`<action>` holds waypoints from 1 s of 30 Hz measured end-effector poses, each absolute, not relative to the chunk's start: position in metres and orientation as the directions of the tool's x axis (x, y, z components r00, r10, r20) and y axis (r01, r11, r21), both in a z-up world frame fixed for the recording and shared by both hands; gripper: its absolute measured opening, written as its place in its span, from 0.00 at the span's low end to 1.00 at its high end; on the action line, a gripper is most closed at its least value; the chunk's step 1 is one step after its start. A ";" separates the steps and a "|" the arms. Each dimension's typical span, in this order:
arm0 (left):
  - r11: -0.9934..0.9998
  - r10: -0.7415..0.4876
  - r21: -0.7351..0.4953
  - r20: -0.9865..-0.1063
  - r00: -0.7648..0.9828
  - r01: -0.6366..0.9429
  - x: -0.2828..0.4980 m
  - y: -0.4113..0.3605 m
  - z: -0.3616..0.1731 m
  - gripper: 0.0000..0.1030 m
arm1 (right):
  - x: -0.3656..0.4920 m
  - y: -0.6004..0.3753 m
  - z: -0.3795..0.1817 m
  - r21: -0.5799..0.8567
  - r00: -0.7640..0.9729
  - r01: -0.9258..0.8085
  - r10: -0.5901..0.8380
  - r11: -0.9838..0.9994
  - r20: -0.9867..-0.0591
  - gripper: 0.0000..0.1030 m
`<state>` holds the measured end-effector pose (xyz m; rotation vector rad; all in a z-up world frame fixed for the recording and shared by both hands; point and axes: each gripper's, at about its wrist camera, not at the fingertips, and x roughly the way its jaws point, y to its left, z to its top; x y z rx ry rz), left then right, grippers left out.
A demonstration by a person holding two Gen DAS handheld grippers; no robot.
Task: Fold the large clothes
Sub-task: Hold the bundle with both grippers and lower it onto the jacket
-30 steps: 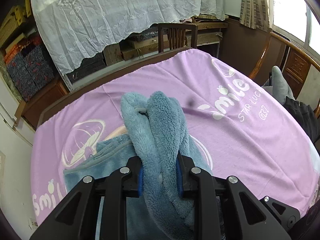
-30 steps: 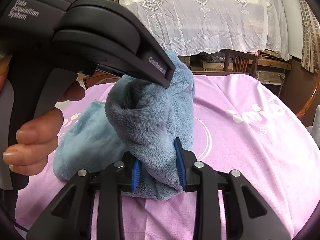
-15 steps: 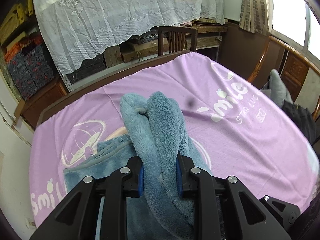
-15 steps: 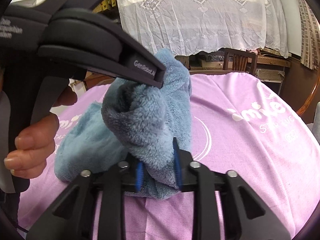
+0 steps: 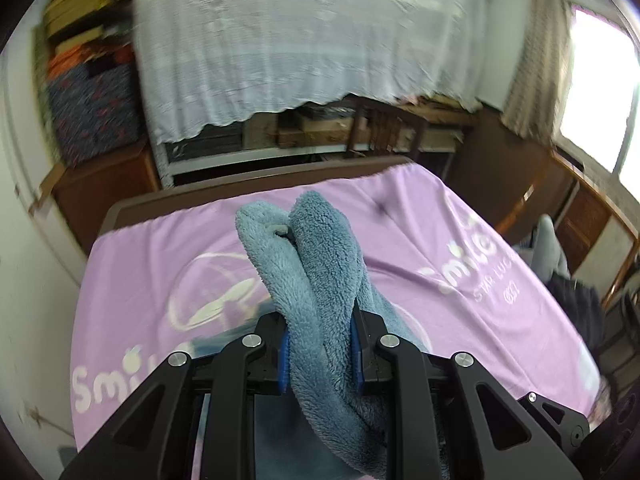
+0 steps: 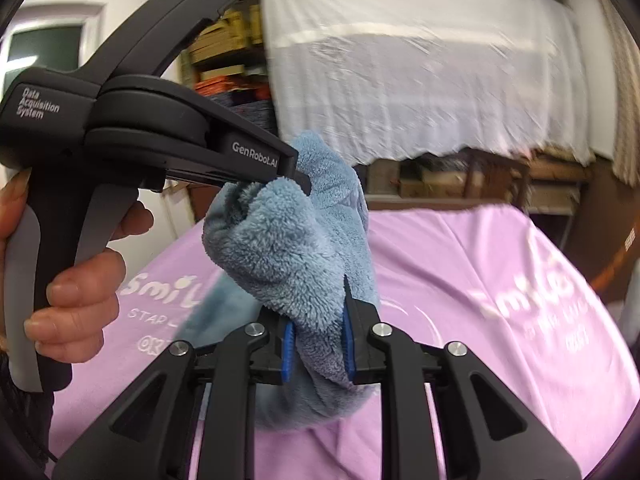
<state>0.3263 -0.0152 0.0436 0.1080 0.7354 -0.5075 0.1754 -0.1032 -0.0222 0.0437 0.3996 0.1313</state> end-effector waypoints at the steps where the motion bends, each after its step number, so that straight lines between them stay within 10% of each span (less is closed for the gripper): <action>1: 0.880 -0.404 -0.095 -0.664 0.629 0.466 0.328 -0.002 0.044 0.22 | 0.178 -0.092 -0.020 0.052 0.911 -0.136 0.146 0.989 -0.386 0.17; 30: 0.900 -0.435 -0.349 -0.733 0.523 0.260 0.362 0.144 -0.104 0.30 | 0.214 0.063 -0.123 -0.248 0.791 -0.339 0.132 0.907 -0.597 0.20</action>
